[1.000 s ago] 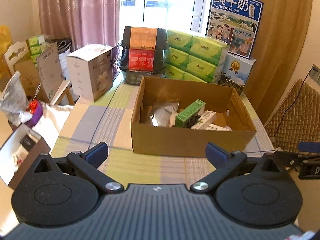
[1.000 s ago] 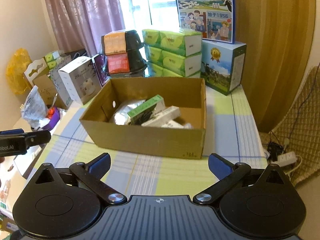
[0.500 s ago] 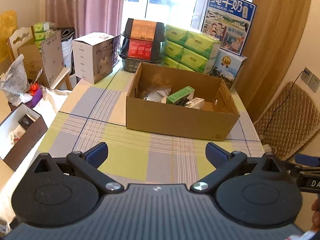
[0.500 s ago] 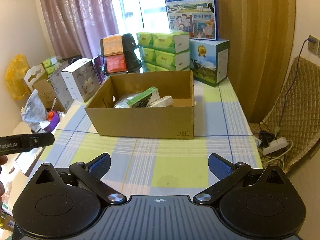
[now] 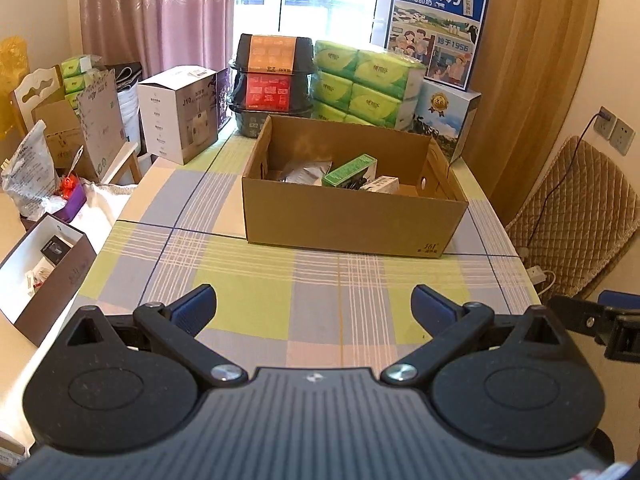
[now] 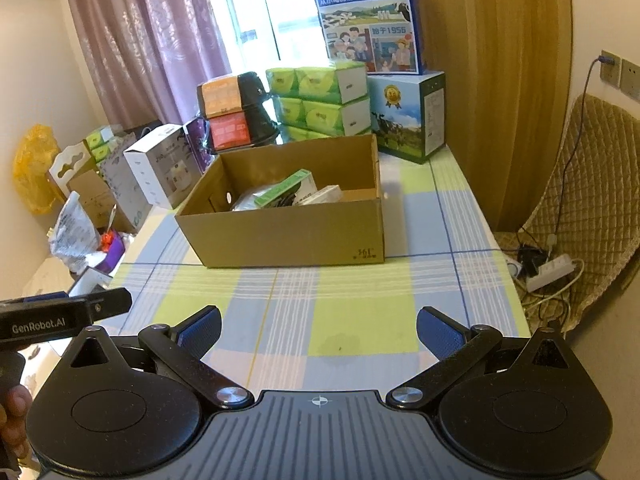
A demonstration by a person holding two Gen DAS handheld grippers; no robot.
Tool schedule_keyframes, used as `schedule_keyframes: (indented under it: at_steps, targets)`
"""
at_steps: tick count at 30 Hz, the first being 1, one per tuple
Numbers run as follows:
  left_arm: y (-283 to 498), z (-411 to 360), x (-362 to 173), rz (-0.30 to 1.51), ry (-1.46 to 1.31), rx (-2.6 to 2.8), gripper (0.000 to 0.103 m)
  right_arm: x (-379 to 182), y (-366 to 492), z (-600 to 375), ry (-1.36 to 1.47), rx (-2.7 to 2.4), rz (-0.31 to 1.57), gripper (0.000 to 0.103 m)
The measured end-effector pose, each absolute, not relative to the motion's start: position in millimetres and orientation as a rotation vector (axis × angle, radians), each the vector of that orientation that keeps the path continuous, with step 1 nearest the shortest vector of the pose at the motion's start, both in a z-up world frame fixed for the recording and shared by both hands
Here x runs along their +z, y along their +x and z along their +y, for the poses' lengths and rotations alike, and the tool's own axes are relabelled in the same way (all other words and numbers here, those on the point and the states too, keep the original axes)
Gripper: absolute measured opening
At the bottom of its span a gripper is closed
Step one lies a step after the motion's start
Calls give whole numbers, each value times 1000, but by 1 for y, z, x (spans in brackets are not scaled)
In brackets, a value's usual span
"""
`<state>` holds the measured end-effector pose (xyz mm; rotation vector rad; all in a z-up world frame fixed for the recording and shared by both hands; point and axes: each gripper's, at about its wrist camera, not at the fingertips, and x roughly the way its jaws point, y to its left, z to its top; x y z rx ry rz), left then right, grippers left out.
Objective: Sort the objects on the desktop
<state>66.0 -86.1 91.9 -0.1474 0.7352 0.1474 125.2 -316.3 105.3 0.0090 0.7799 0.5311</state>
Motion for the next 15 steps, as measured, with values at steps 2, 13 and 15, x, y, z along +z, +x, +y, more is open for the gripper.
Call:
schedule_keyframes:
  at_steps: [2, 13, 15]
  targets:
    - [65, -88, 91, 736, -146, 148, 102, 105, 125, -318, 18, 532, 783, 101]
    - [60, -94, 95, 721, -123, 149, 102, 108, 121, -319, -6, 525, 759, 101]
    - [60, -95, 96, 718, -121, 147, 102, 109, 120, -320, -8, 524, 756, 101]
